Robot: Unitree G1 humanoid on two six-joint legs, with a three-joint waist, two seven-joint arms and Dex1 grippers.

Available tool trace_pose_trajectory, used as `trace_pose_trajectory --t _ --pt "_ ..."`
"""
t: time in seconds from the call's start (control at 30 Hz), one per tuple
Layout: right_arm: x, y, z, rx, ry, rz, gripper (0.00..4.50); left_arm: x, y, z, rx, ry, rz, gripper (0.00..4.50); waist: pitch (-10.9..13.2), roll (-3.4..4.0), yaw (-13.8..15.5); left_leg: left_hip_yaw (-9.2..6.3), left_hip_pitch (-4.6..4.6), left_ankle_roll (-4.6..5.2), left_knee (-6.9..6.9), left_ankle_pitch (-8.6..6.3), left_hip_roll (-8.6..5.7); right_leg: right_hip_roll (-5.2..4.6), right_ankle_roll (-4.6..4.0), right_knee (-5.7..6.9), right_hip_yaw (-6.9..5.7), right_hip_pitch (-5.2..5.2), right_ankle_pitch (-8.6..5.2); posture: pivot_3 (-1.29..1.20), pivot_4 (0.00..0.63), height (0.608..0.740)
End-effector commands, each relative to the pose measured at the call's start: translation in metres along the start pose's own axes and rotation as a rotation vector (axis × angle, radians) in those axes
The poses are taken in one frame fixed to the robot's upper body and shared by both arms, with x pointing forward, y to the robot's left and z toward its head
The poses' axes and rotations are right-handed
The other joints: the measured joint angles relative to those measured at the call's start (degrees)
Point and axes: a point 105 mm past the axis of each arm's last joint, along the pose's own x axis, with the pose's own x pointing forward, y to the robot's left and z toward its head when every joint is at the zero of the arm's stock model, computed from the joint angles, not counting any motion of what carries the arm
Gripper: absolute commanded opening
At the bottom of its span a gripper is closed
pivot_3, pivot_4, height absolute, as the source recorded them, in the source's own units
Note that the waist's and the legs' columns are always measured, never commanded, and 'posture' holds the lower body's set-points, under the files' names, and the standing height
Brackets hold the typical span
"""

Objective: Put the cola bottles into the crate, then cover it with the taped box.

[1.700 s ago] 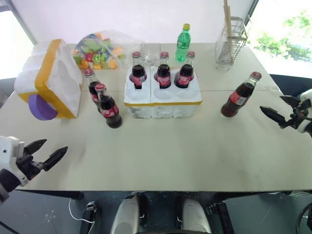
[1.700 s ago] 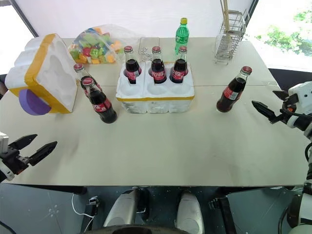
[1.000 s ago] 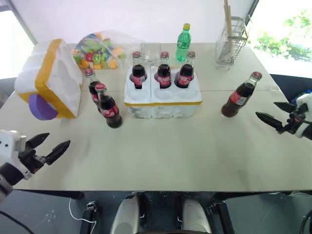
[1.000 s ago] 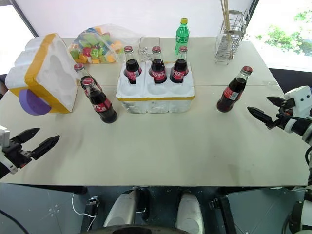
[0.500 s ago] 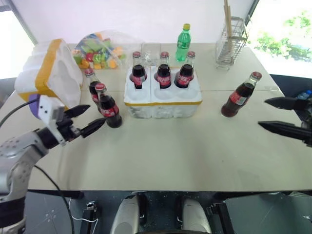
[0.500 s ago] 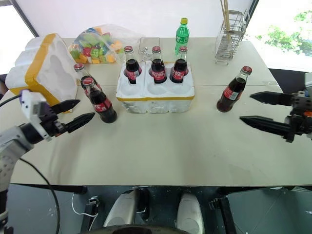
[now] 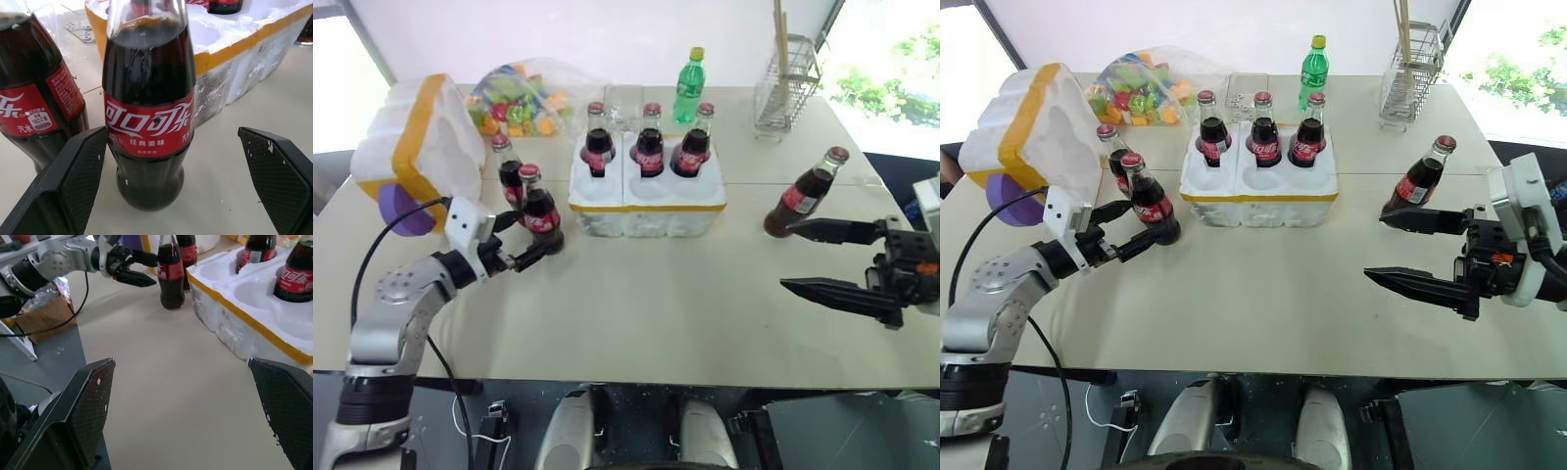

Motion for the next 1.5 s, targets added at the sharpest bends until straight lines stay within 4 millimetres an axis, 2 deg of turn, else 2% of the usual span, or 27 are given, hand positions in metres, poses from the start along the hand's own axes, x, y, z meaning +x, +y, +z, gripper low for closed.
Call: trace_pose_trajectory --t 0.03,0.57,0.63,0.73,0.87,1.0,1.1,1.23,1.33,1.4,1.5 --pt "0.005 0.004 0.007 -0.023 -0.03 0.019 4.5 0.006 0.007 0.011 0.021 -0.05 0.036 4.39 0.01 -0.02 0.05 -0.01 -0.01 0.01 0.01 0.0 0.0 0.01 0.0 0.0 -0.01 0.01 0.0 0.0 0.15 0.736" --pt "0.008 -0.002 0.006 -0.022 -0.05 0.022 4.5 0.024 0.01 0.005 -0.007 -0.073 0.06 4.39 0.04 -0.09 -0.06 0.01 -0.03 0.04 0.08 0.02 -0.01 0.03 0.19 0.05 -0.01 0.01 0.11 0.0 0.15 0.736" --pt "0.008 -0.003 0.005 -0.025 -0.048 0.022 4.5 0.025 0.008 0.006 -0.004 -0.079 0.047 3.89 0.05 -0.09 -0.08 0.0 -0.04 0.04 0.08 0.02 -0.01 0.03 0.2 0.07 -0.01 0.01 0.12 0.0 0.15 0.736" --pt "0.009 -0.003 0.004 -0.029 -0.045 0.016 4.5 0.025 0.005 0.007 0.002 -0.08 0.022 2.72 0.05 -0.09 -0.08 0.0 -0.03 0.04 0.08 0.03 -0.01 0.03 0.22 0.09 -0.02 0.0 0.13 0.0 0.15 0.736" --pt "0.008 -0.003 0.003 0.001 -0.053 0.012 4.5 0.019 0.004 0.013 0.022 -0.066 -0.003 2.78 0.06 -0.11 -0.08 0.0 -0.04 0.05 0.09 0.02 -0.02 0.03 0.22 0.08 -0.02 0.01 0.13 0.0 0.15 0.736" --pt "0.009 -0.004 0.002 -0.019 -0.05 0.001 4.5 0.006 -0.01 0.032 0.043 -0.058 -0.125 2.78 0.1 -0.18 -0.19 -0.01 -0.05 0.04 0.08 0.02 0.0 0.04 0.22 0.09 -0.02 -0.03 0.13 0.0 0.15 0.736" --pt "0.01 -0.004 0.001 -0.027 -0.044 -0.004 4.5 -0.004 -0.028 0.056 0.019 -0.071 -0.262 2.78 0.13 -0.22 -0.14 -0.01 -0.17 0.04 0.09 0.03 0.0 0.04 0.22 0.1 -0.02 -0.16 0.13 0.0 0.15 0.736" --pt "0.011 -0.006 -0.001 -0.024 -0.046 -0.006 4.5 -0.002 -0.049 0.09 -0.007 -0.115 -0.408 2.78 0.16 -0.27 0.18 -0.1 -0.22 0.04 0.16 0.03 -0.02 0.05 0.22 0.11 -0.05 -0.13 0.12 0.0 0.15 0.736" --pt "0.014 -0.007 -0.002 -0.025 -0.048 -0.01 4.5 0.013 -0.064 0.114 -0.016 -0.184 -0.479 2.78 0.16 -0.27 0.14 -0.12 -0.22 0.05 0.22 0.04 -0.06 0.05 0.24 0.08 -0.05 -0.04 0.13 0.0 0.15 0.736" --pt "0.016 -0.007 -0.003 -0.029 -0.047 -0.014 4.5 0.036 -0.071 0.132 -0.002 -0.254 -0.484 2.78 0.16 -0.29 0.12 -0.13 -0.21 0.06 0.23 0.05 -0.11 0.04 0.31 0.08 -0.04 0.01 0.17 0.0 0.15 0.736" --pt "0.018 -0.008 -0.003 -0.034 -0.05 -0.022 4.5 0.07 -0.074 0.149 0.001 -0.306 -0.463 2.78 0.17 -0.31 0.09 -0.17 -0.18 0.08 0.24 0.07 -0.17 0.07 0.48 0.1 -0.05 0.09 0.26 0.0 0.15 0.736"
